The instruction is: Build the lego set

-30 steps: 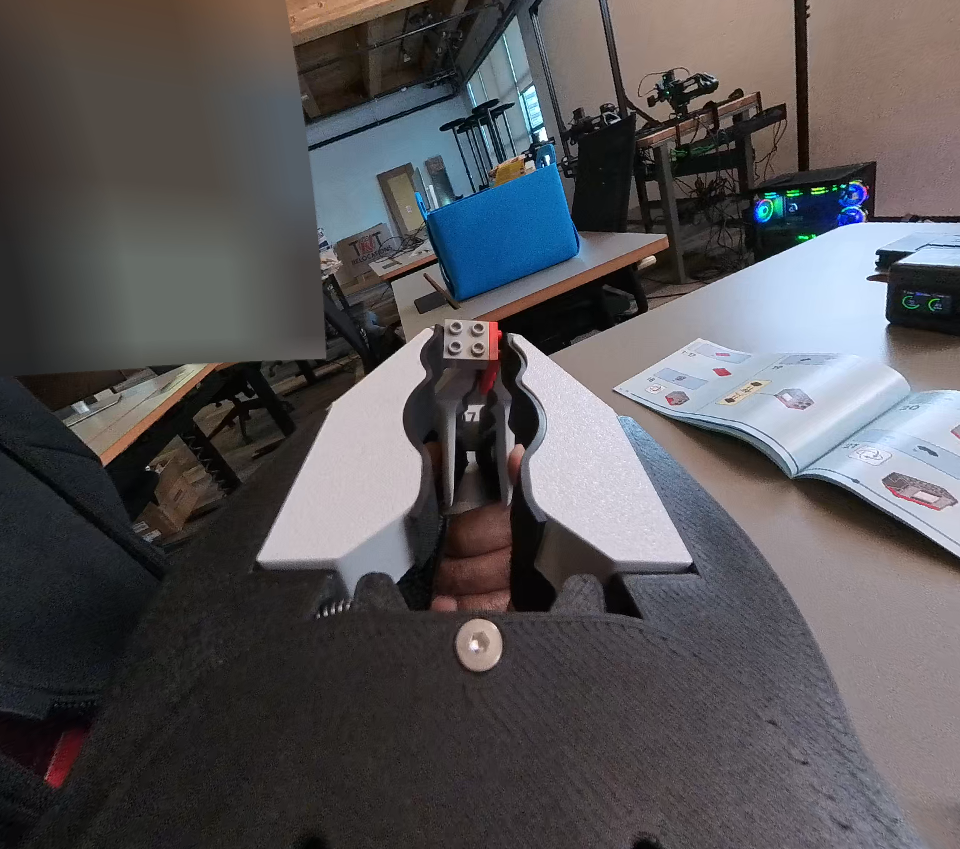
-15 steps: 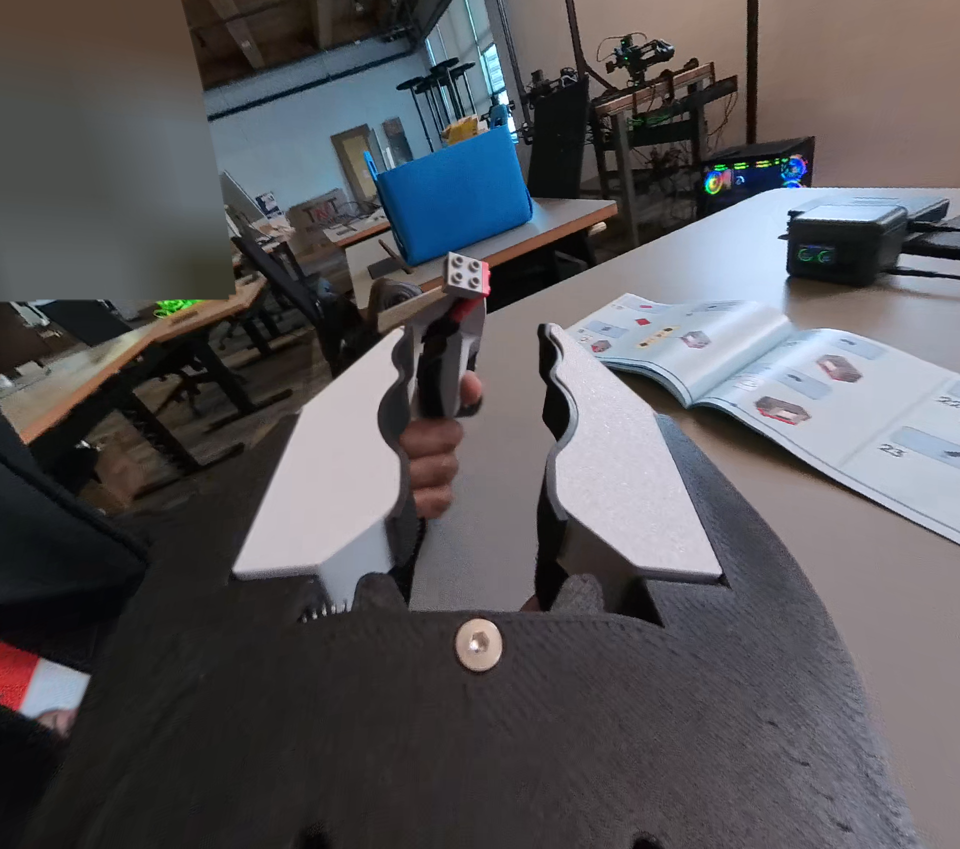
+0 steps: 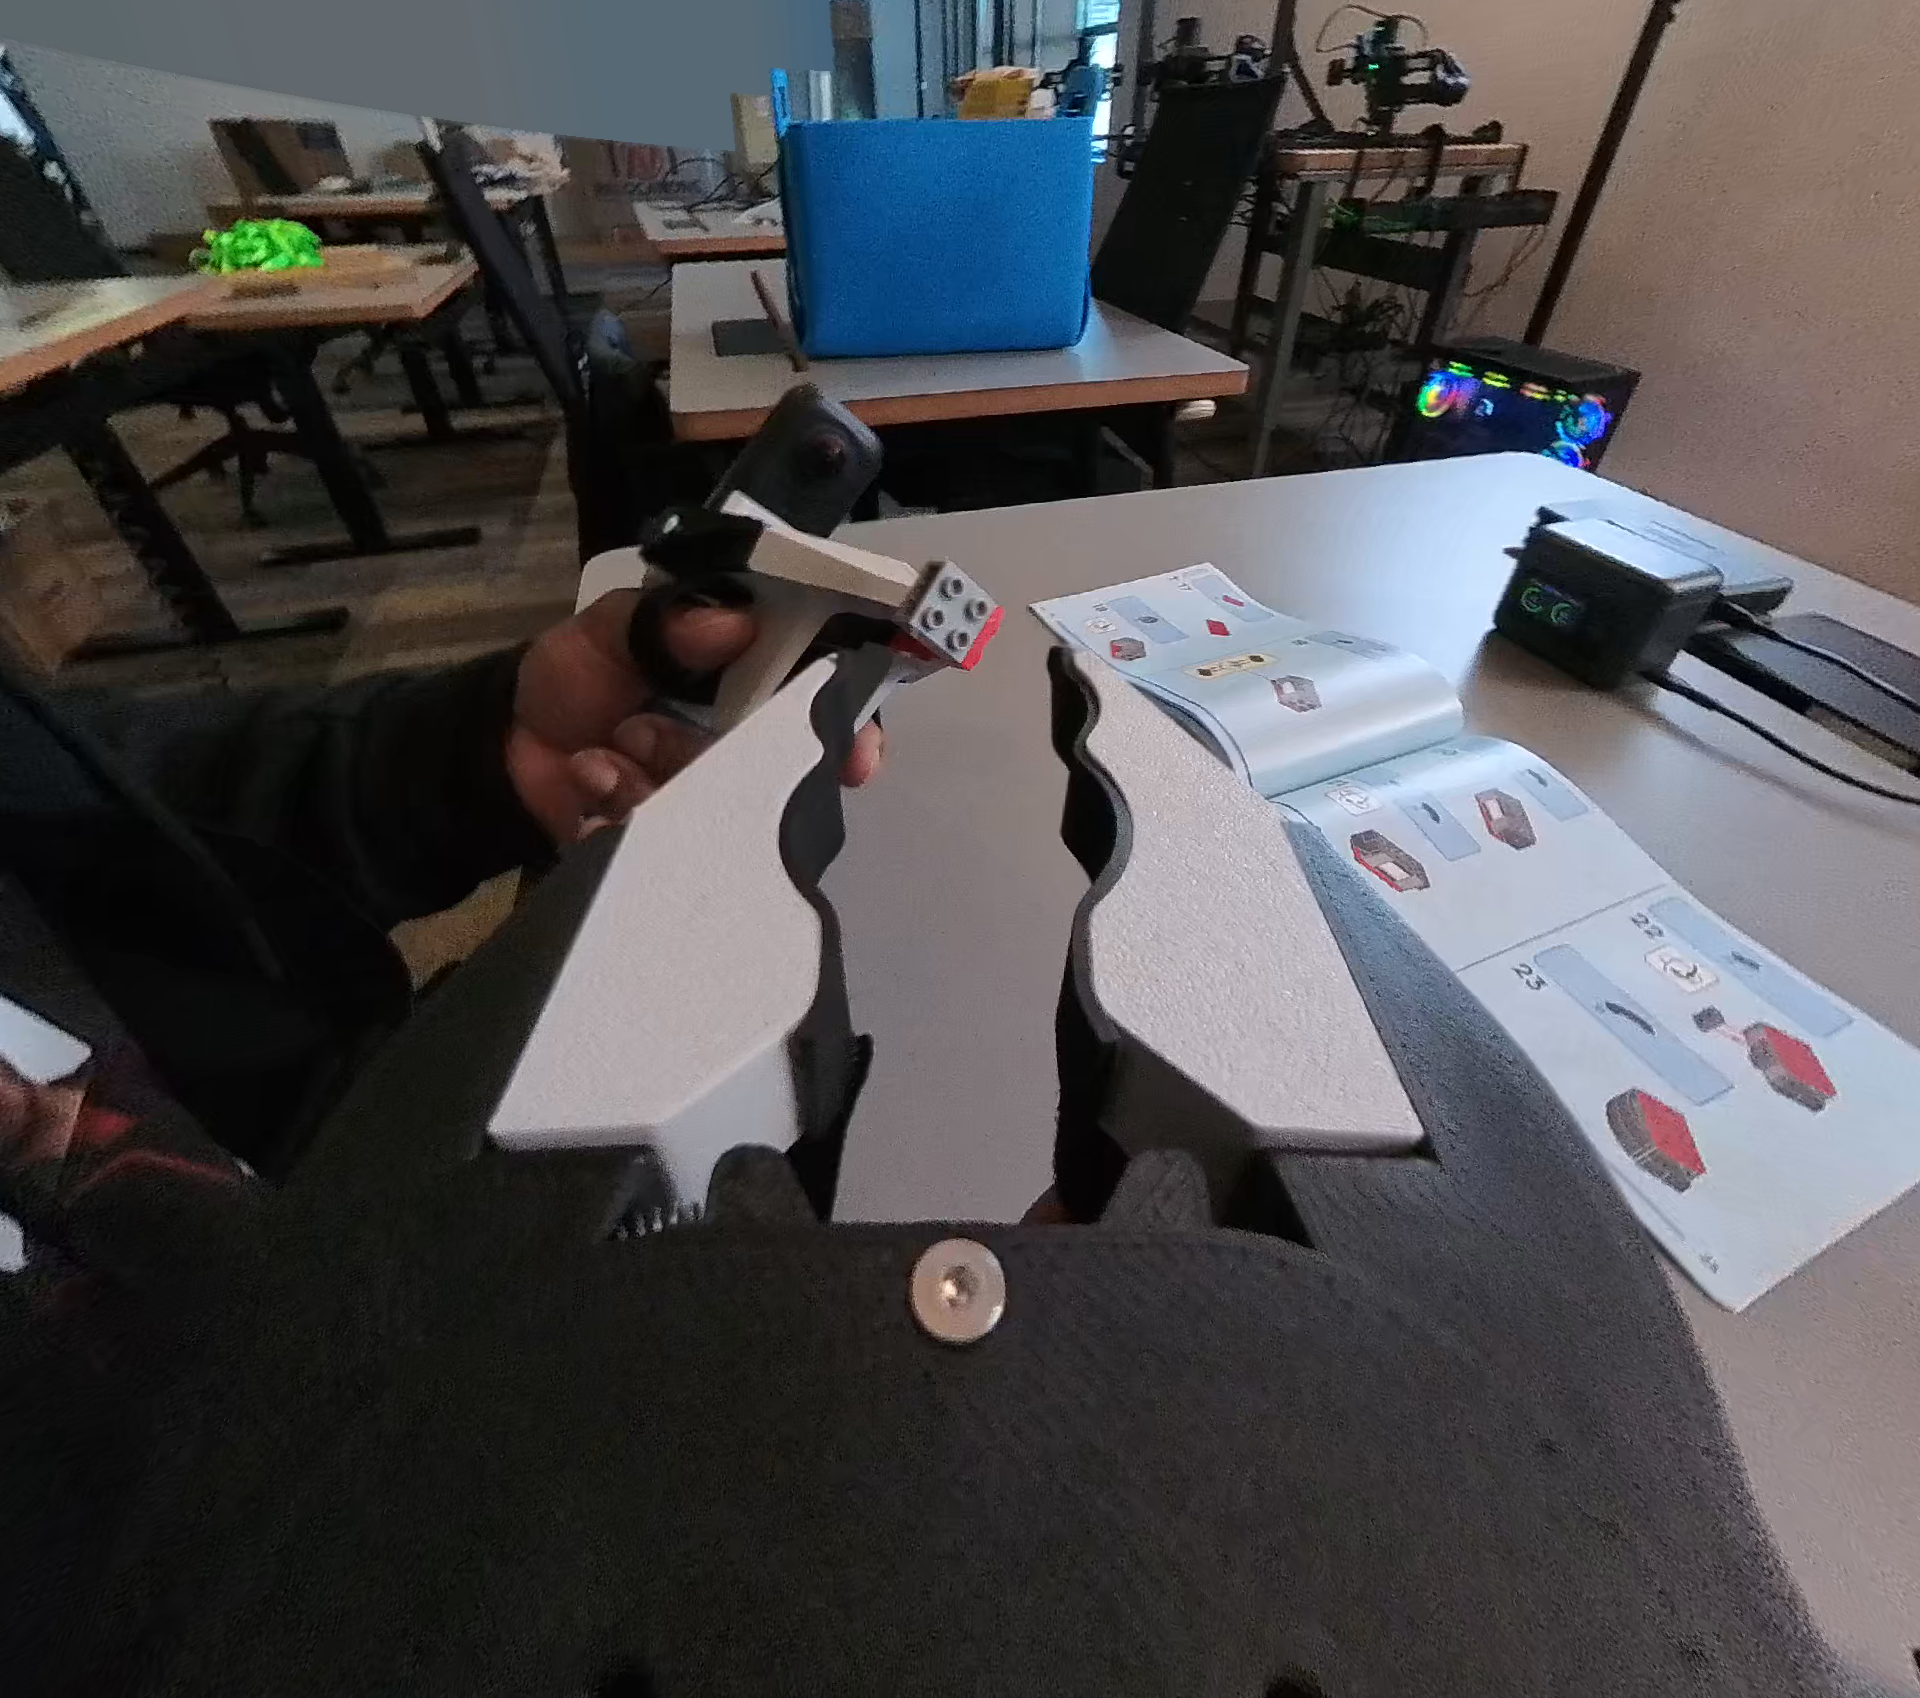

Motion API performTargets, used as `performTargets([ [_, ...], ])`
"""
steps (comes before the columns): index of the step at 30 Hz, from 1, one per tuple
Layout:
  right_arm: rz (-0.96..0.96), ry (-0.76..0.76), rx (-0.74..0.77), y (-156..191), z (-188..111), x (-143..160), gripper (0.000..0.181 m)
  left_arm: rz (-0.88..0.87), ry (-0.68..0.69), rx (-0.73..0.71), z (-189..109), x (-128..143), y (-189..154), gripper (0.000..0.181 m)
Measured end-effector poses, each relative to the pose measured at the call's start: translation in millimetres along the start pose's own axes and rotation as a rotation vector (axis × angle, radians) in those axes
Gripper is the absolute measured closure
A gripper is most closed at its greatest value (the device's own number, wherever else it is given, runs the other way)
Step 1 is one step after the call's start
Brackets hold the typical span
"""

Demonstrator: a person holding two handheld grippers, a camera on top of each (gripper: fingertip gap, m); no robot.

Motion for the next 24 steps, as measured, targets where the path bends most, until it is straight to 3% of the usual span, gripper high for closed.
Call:
performTargets([
  [10,-0.310,0.085,-0.089,1.0,4.7,3.3,0.150,-0.103,0.087,-0.030,0.3,2.3,0.9,0.177],
  [20,-0.436,0.135,-0.186,-2.6,13.7,7.5,0.145,-0.217,0.189,0.006,8.4,11.3,-1.7,0.177],
  [24,-0.465,0.156,-0.195,-1.7,17.0,9.1,0.155,-0.239,0.219,0.016,11.0,14.7,-2.5,0.177],
])
Point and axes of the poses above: each gripper's, where its closed fingertips meet, z out along the fingers, x out of its underside, y = z × x across the jaws, the point moved 10 cm from there along -z, back along the fingers, and after that the axes turned 5 degrees about y, right-handed, at the moved point
